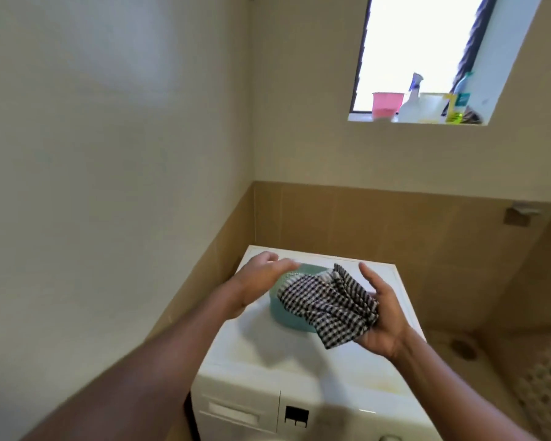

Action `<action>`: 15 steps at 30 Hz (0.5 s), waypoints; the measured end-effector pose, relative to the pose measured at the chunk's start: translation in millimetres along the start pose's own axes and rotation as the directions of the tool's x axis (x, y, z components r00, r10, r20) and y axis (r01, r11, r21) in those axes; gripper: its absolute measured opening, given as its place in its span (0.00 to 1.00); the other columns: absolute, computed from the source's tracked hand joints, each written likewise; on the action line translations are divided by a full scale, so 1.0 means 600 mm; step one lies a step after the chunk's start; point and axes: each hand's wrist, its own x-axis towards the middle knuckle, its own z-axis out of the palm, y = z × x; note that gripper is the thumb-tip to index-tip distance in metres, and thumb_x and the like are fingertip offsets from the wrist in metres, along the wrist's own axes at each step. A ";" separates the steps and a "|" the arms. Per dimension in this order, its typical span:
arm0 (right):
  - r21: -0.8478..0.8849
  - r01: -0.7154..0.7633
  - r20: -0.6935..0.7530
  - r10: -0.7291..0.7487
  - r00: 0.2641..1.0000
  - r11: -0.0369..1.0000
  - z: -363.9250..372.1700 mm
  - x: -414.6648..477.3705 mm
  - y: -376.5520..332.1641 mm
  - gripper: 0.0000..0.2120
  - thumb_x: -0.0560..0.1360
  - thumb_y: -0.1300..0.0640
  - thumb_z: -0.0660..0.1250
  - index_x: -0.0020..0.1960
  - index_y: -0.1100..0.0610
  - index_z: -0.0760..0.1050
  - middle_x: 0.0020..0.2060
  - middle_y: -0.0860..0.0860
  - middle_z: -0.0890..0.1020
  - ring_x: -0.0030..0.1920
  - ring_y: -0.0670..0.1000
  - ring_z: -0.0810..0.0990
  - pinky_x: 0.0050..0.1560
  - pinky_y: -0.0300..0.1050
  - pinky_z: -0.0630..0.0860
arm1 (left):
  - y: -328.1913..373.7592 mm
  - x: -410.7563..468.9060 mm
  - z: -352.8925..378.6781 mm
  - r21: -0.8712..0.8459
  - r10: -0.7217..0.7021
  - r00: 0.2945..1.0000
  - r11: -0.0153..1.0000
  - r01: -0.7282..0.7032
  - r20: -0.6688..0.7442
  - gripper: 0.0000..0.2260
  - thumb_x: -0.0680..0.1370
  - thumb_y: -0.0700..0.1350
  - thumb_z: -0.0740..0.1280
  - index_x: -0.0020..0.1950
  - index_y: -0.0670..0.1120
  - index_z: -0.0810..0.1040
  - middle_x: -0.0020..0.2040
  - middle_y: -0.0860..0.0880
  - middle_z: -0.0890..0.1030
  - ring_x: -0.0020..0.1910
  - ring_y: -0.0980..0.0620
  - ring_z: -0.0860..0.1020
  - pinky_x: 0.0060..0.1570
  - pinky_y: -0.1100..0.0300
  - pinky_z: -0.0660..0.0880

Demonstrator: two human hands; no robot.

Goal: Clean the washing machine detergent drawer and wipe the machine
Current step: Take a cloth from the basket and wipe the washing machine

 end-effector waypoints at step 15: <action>-0.047 -0.068 0.112 0.073 0.991 0.997 -0.025 0.065 -0.094 0.42 0.77 0.34 0.61 0.75 0.67 0.64 0.71 0.69 0.67 0.70 0.66 0.69 0.78 0.61 0.52 | 0.028 0.189 0.031 0.018 -0.101 0.926 0.995 0.102 0.364 0.22 0.68 0.44 0.82 0.56 0.37 0.79 0.50 0.39 0.86 0.49 0.43 0.86 0.51 0.47 0.83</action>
